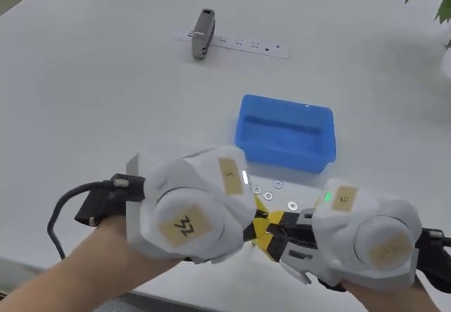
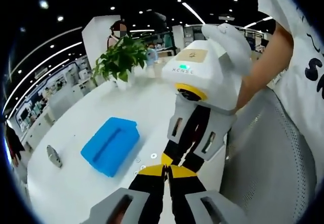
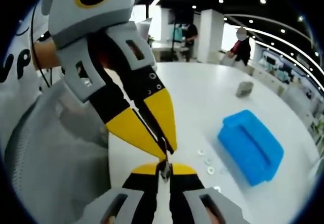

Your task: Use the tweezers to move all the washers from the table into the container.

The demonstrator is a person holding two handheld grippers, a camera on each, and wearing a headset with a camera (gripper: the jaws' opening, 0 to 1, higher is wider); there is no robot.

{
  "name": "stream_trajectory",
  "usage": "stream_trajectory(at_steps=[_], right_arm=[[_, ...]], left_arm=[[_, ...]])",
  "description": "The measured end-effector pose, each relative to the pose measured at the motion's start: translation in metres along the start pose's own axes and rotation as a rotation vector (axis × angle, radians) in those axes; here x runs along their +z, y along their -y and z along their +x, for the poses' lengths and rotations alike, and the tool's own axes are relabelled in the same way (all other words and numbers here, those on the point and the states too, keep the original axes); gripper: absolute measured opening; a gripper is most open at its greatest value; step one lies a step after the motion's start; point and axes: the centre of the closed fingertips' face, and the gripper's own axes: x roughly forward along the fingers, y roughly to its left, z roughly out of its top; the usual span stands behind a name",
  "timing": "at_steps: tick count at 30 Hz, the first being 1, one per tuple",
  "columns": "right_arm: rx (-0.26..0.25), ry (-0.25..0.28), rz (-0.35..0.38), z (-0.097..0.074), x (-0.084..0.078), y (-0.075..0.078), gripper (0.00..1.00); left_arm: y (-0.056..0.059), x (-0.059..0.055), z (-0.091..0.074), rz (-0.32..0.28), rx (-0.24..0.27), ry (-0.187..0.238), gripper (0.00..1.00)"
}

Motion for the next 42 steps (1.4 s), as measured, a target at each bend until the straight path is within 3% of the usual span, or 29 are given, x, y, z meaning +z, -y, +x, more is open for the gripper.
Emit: stream_trajectory(at_steps=[1, 4, 7, 8, 12, 15, 18, 24, 26, 27, 29, 33, 42], right_arm=[[-0.005, 0.004, 0.001, -0.001, 0.000, 0.001, 0.03], [-0.013, 0.011, 0.014, -0.003, 0.002, 0.007, 0.03], [-0.029, 0.030, 0.040, -0.004, 0.007, 0.019, 0.03], [-0.034, 0.040, 0.057, -0.005, 0.010, 0.025, 0.03], [-0.048, 0.075, 0.108, -0.004, 0.020, 0.042, 0.04], [-0.056, 0.092, 0.133, -0.004, 0.026, 0.054, 0.04], [-0.068, 0.105, 0.152, -0.001, 0.032, 0.067, 0.04], [-0.058, 0.112, 0.172, 0.012, 0.042, 0.074, 0.04], [-0.063, 0.109, 0.160, 0.016, 0.043, 0.074, 0.04], [-0.063, 0.107, 0.155, 0.017, 0.044, 0.075, 0.04], [-0.062, 0.103, 0.155, 0.023, 0.043, 0.075, 0.04], [-0.066, 0.103, 0.174, 0.030, 0.040, 0.081, 0.04], [-0.056, 0.110, 0.199, 0.037, 0.039, 0.083, 0.04]], left_arm=[[-0.006, -0.002, 0.000, -0.072, 0.039, 0.018, 0.05], [-0.020, -0.003, -0.010, -0.205, 0.104, 0.073, 0.24], [-0.039, -0.009, -0.035, -0.313, 0.224, 0.120, 0.27], [-0.049, -0.016, -0.048, -0.335, 0.296, 0.125, 0.31], [-0.070, -0.045, -0.086, -0.416, 0.514, 0.099, 0.69], [-0.077, -0.062, -0.109, -0.464, 0.617, 0.089, 0.85], [-0.076, -0.080, -0.122, -0.505, 0.679, 0.042, 0.98], [-0.073, -0.093, -0.121, -0.504, 0.706, 0.003, 0.99], [-0.078, -0.088, -0.121, -0.427, 0.743, 0.003, 0.99], [-0.075, -0.089, -0.117, -0.422, 0.738, -0.005, 0.99], [-0.074, -0.093, -0.117, -0.391, 0.742, -0.049, 0.99], [-0.077, -0.091, -0.121, -0.413, 0.751, -0.014, 0.99], [-0.078, -0.096, -0.121, -0.413, 0.757, -0.031, 0.99]])
